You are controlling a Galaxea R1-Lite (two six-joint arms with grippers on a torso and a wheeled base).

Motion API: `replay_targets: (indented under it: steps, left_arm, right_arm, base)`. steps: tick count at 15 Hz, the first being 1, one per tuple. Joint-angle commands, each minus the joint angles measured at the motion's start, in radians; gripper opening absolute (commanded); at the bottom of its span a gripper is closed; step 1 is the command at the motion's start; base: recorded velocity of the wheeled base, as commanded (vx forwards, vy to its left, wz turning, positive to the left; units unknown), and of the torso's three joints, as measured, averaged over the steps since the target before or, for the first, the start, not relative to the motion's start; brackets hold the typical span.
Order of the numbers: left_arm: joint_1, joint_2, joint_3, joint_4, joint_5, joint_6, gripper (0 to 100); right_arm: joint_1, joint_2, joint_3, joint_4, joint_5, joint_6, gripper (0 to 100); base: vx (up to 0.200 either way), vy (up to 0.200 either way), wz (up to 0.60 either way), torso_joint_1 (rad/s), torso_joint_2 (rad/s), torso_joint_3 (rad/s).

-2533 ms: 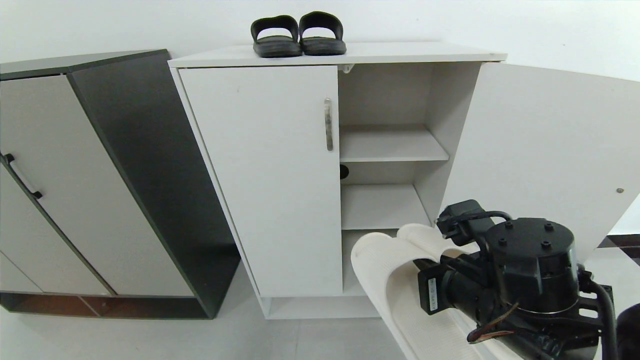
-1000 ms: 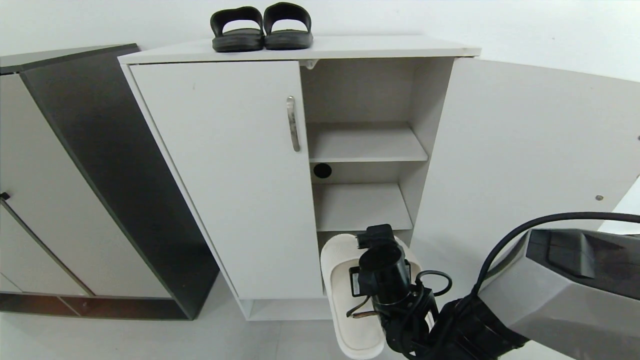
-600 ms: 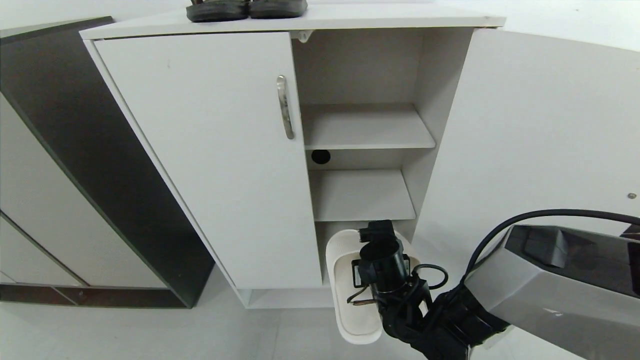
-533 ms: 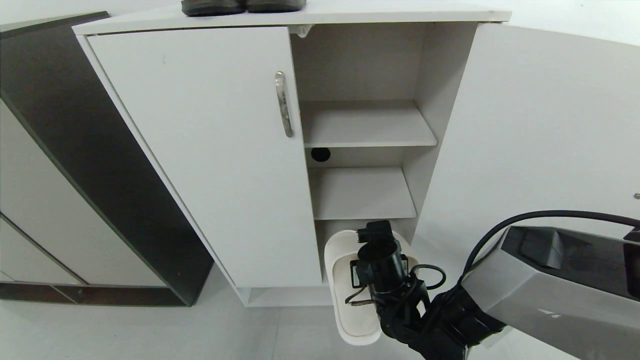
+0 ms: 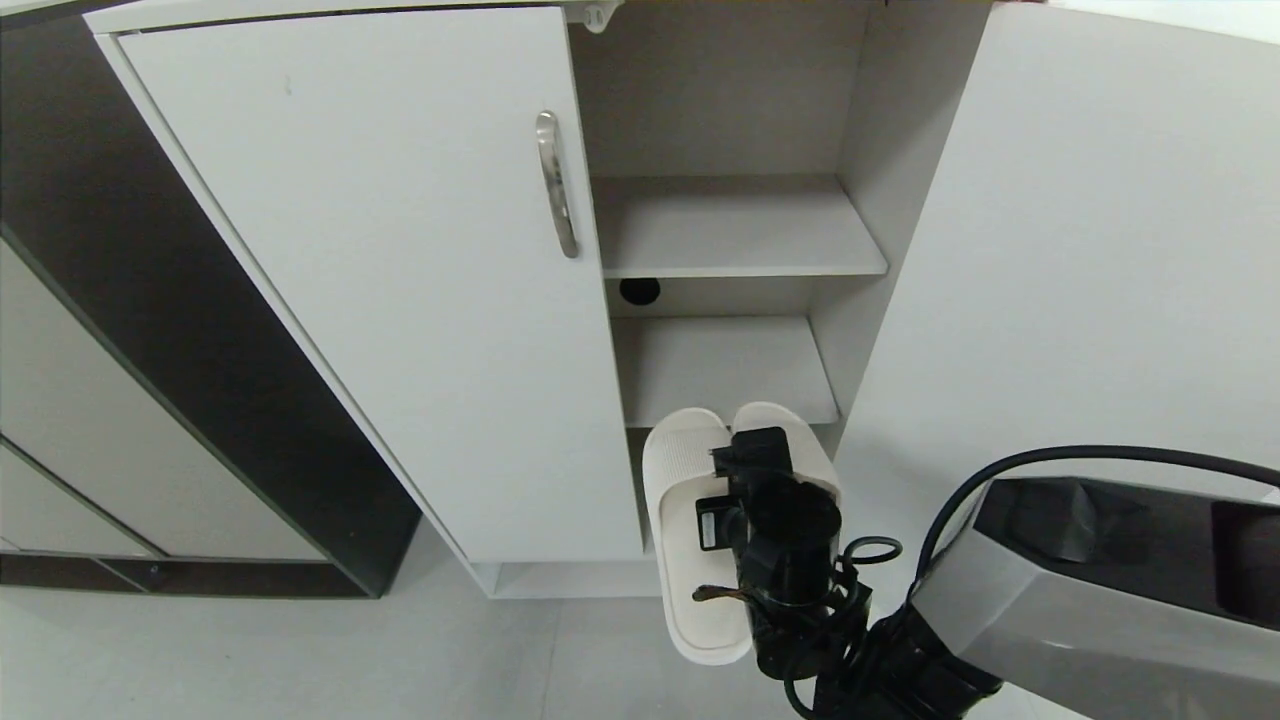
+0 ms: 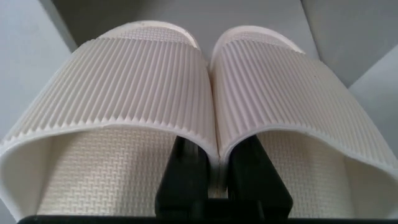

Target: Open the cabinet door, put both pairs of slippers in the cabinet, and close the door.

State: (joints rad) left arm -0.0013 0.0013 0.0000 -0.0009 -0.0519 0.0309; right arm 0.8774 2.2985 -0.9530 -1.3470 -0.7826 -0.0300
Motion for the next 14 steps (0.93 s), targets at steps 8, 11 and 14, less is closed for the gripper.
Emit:
replay_targets:
  steps: [8,11,14]
  left_arm:
    - [0.0,0.002,0.0,0.001,0.0,0.0,0]
    - [0.0,0.002,0.0,-0.001,0.001,0.0,0]
    - [0.0,0.002,0.0,0.001,0.0,0.0,0]
  right_arm:
    - [-0.015,0.044,0.016,-0.007,0.003,0.016,0]
    - [-0.017,0.044,0.014,-0.007,0.003,0.016,0]
    - [-0.018,0.041,0.013,-0.009,0.003,0.016,0]
  base:
    - [0.0,0.0,0.0,0.0,0.0,0.0]
    - [0.2,0.0,0.0,0.006,0.0,0.002]
    - [0.2,0.0,0.0,0.006,0.0,0.004]
